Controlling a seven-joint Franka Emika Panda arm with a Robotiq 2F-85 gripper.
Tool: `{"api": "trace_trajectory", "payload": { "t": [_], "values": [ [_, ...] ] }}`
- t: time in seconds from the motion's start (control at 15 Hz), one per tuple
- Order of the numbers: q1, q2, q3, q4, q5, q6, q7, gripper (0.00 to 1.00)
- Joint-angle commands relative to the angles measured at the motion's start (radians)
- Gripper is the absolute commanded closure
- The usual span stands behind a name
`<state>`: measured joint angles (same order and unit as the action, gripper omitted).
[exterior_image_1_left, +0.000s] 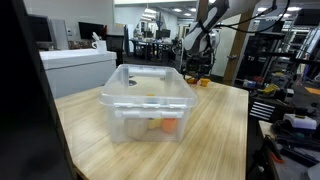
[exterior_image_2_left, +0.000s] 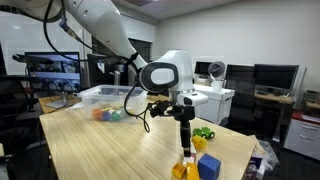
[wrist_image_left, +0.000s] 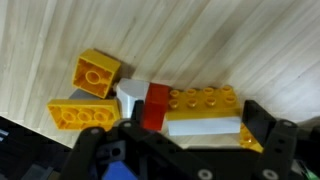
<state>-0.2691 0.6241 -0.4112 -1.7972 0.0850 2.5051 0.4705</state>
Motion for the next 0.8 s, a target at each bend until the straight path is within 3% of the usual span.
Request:
{"api": "trace_trajectory", "payload": {
  "t": [0.0,0.2,0.27,0.33,0.73],
  "values": [
    [-0.024,0.018,0.013,0.045,-0.017,-0.013,-0.052,0.0],
    [-0.025,0.026,0.012,0.064,-0.02,-0.007,-0.071,0.0],
    [-0.028,0.027,0.017,0.065,-0.016,-0.008,-0.079,0.25],
    [-0.029,0.027,0.02,0.066,-0.015,-0.01,-0.087,0.27],
    [-0.028,0.024,0.038,0.051,-0.005,-0.008,-0.104,0.65]
  ]
}}
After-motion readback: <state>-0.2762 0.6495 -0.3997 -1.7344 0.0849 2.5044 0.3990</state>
